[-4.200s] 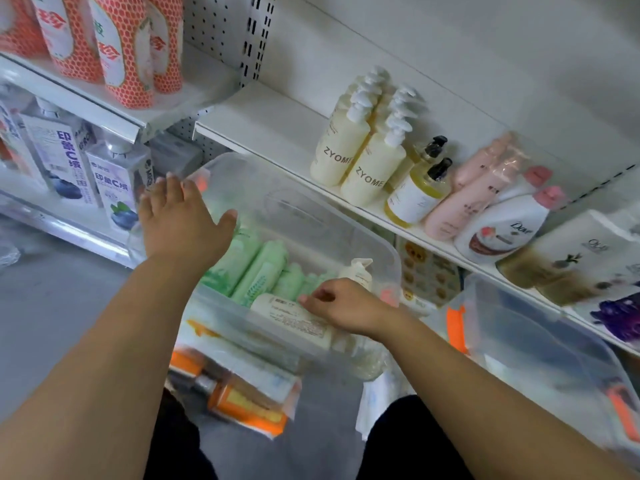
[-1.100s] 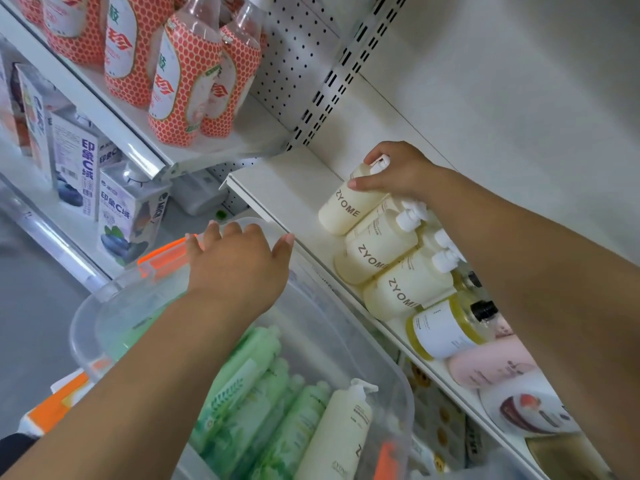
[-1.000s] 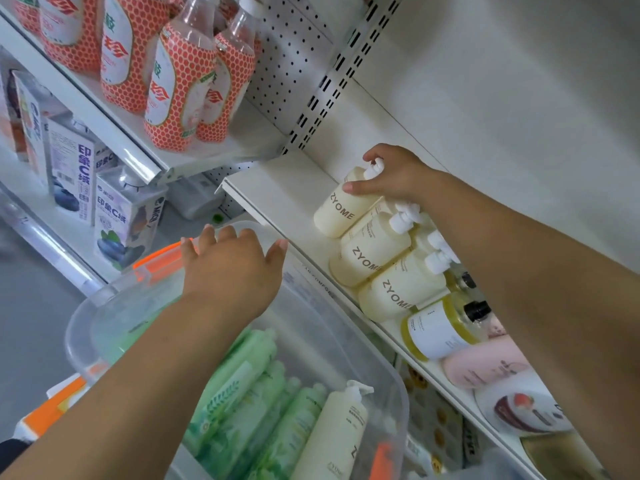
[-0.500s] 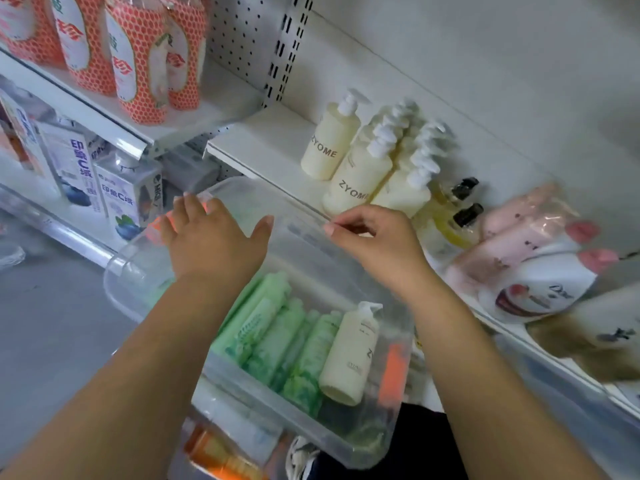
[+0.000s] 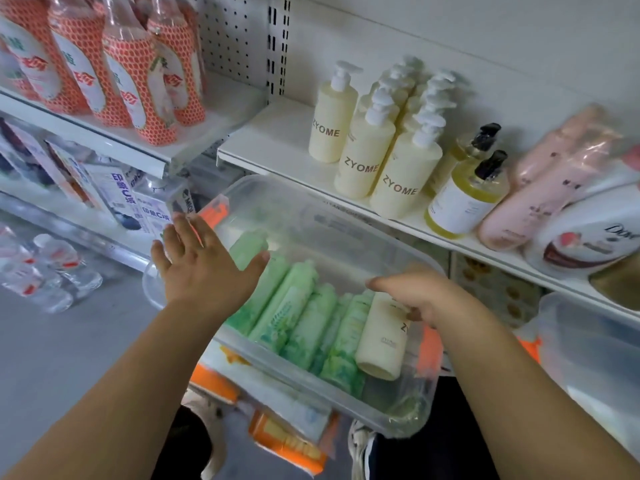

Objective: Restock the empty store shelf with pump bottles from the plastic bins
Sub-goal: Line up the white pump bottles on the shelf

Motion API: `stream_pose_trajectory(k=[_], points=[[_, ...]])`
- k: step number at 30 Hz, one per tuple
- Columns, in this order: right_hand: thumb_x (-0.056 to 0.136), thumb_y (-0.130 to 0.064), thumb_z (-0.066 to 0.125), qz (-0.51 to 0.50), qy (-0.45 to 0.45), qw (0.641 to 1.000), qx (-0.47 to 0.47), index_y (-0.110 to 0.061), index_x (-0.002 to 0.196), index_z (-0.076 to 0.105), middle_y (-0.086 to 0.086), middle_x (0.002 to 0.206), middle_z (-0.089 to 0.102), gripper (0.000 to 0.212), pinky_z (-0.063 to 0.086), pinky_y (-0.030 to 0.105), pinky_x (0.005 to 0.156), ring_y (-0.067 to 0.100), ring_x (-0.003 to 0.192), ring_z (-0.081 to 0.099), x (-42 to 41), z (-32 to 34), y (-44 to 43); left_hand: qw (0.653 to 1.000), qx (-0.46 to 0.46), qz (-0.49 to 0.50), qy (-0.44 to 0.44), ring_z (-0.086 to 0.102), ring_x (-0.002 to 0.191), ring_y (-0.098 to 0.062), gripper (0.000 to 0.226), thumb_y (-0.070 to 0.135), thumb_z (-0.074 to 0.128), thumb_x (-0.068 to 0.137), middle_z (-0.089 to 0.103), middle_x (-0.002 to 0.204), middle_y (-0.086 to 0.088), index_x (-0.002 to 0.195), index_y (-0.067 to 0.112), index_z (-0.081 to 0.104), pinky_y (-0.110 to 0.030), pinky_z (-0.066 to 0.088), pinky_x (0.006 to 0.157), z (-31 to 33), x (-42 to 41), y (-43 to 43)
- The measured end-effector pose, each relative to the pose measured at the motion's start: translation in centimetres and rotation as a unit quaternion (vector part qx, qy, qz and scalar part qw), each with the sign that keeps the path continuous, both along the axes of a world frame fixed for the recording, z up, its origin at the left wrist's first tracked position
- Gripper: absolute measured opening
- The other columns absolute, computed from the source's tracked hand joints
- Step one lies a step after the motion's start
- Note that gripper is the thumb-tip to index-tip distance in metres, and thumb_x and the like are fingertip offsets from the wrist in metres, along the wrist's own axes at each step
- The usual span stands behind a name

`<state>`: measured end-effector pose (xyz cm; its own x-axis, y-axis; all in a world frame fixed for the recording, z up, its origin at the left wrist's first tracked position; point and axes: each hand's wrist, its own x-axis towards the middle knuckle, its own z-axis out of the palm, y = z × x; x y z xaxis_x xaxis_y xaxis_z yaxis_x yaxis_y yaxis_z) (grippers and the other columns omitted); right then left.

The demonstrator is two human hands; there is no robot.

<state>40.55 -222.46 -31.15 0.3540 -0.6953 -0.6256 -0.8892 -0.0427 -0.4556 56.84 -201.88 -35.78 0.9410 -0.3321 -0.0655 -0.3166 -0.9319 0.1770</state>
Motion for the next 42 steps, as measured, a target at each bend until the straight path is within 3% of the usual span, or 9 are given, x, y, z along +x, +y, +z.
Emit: stream_pose_trajectory(k=[5,9,13,16,21,27,31,35,42], points=[[0.082,-0.035,0.082,0.046,0.027,0.998,-0.041,-0.005,0.118,0.059,0.015,0.114,0.063,0.052,0.056,0.041,0.091,0.03,0.101,0.063,0.1,-1.6,0.2,0.999,0.026,0.0,-0.026,0.004,0.149,-0.039,0.119,0.086,0.024,0.079,0.0,0.162,-0.024,0.154,-0.003,0.001,-0.053,0.004,0.119,-0.4,-0.4,-0.5],[0.079,-0.025,0.086,-0.022,-0.035,0.999,-0.006,-0.007,0.11,0.059,0.007,0.098,0.064,0.045,0.053,0.032,0.069,0.019,0.082,0.062,-0.1,-2.0,-0.1,0.999,0.034,0.005,-0.026,0.002,0.149,-0.039,0.118,0.085,0.025,0.08,-0.001,0.161,-0.025,0.154,-0.003,-0.001,-0.055,0.003,0.119,-0.8,0.0,-0.1],[0.041,-0.055,0.093,0.055,0.055,0.997,-0.01,-0.011,0.122,0.053,0.009,0.122,0.059,0.1,0.054,0.045,0.093,0.033,0.111,0.059,1.0,-3.3,0.5,0.999,0.04,0.0,-0.037,0.004,0.148,-0.04,0.116,0.084,0.025,0.081,0.002,0.161,-0.025,0.154,-0.003,0.002,-0.055,0.005,0.118,-0.9,-0.1,-0.2],[0.059,-0.048,0.093,0.059,0.062,0.996,-0.02,-0.009,0.117,0.053,0.01,0.12,0.061,0.08,0.052,0.048,0.096,0.035,0.11,0.06,1.6,-4.0,0.2,0.999,0.038,0.002,-0.035,0.004,0.148,-0.04,0.116,0.083,0.025,0.081,0.001,0.161,-0.025,0.154,-0.003,0.001,-0.055,0.005,0.118,-0.9,0.0,-0.2],[0.063,-0.047,0.094,0.069,0.048,0.995,0.052,-0.006,0.121,0.057,0.008,0.102,0.068,0.079,0.05,0.033,0.062,0.022,0.08,0.064,2.1,-3.6,0.6,0.998,0.043,0.003,-0.039,0.003,0.148,-0.04,0.114,0.082,0.026,0.083,0.0,0.161,-0.025,0.154,-0.003,-0.001,-0.055,0.005,0.118,-0.8,0.0,-0.3],[0.061,-0.052,0.093,0.171,0.071,0.982,0.036,-0.006,0.12,0.06,0.008,0.109,0.069,0.082,0.057,0.037,0.088,0.026,0.095,0.068,3.9,-3.6,3.0,0.999,0.019,0.013,-0.024,0.005,0.148,-0.039,0.11,0.079,0.029,0.085,0.003,0.161,-0.024,0.154,-0.002,0.003,-0.055,0.006,0.118,-0.4,0.1,-0.5],[0.037,-0.057,0.094,0.084,-0.066,0.99,0.094,-0.009,0.112,0.066,0.007,0.1,0.076,0.093,0.061,0.046,0.086,0.026,0.087,0.074,4.3,-3.5,3.8,0.988,-0.153,0.021,-0.017,0.028,0.143,-0.033,0.079,0.06,0.052,0.09,0.034,0.154,-0.016,0.145,0.006,0.038,-0.053,0.018,0.117,0.9,0.7,-0.3],[0.065,-0.034,0.095,0.038,-0.245,0.961,0.123,-0.022,0.095,0.068,-0.004,0.092,0.075,0.042,0.061,0.034,0.081,0.013,0.085,0.073,5.1,-2.5,4.9,0.921,-0.387,0.015,0.051,0.054,0.124,-0.017,0.039,0.043,0.062,0.093,0.064,0.128,0.003,0.124,0.019,0.064,-0.034,0.04,0.104,2.9,0.7,-0.5],[0.07,-0.025,0.093,0.004,-0.419,0.904,0.083,-0.023,0.122,0.065,-0.008,0.108,0.076,0.058,0.057,0.025,0.082,0.005,0.097,0.072,7.0,-0.7,5.3,0.918,-0.384,0.058,0.085,0.056,0.118,-0.019,0.038,0.041,0.057,0.096,0.065,0.125,-0.002,0.123,0.015,0.065,-0.032,0.041,0.094,4.0,1.9,-1.0]])
